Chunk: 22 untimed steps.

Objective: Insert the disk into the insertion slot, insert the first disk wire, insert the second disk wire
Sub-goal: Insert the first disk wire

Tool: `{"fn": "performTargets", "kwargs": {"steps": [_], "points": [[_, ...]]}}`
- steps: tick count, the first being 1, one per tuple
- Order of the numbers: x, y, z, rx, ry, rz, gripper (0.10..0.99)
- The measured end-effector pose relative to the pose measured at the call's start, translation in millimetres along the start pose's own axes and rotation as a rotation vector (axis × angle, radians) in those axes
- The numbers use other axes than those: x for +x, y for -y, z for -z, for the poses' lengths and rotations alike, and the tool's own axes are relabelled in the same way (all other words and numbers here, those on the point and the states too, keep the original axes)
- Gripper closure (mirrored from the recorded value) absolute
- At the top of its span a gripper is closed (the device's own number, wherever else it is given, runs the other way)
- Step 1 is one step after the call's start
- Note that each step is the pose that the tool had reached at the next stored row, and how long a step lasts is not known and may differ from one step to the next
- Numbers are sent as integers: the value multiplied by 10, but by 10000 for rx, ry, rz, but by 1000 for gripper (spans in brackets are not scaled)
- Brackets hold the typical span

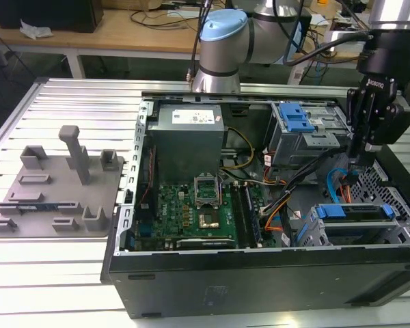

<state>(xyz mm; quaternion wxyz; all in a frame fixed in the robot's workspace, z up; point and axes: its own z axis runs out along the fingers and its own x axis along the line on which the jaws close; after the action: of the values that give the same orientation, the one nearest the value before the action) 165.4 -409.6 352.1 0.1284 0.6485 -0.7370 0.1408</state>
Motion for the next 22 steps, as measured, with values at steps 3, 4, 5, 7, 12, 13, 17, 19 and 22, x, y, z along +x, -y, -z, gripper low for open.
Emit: {"fn": "performTargets", "kwargs": {"steps": [3,4,5,7,12,13,17,19,22], "points": [[-8,-1,-20,-78,-36,-425,722],[-12,-1,-21,-65,-44,-455,722],[-18,-2,-27,-48,-61,-465,722],[-37,-4,-47,6,-247,-411,722],[-70,-8,-59,104,-343,-216,722],[-79,-12,-65,108,-348,-207,722],[-128,-18,-88,131,-468,-194,737],[-148,-20,-93,141,-517,-187,812],[-161,-22,-97,154,-583,-175,812]]}}
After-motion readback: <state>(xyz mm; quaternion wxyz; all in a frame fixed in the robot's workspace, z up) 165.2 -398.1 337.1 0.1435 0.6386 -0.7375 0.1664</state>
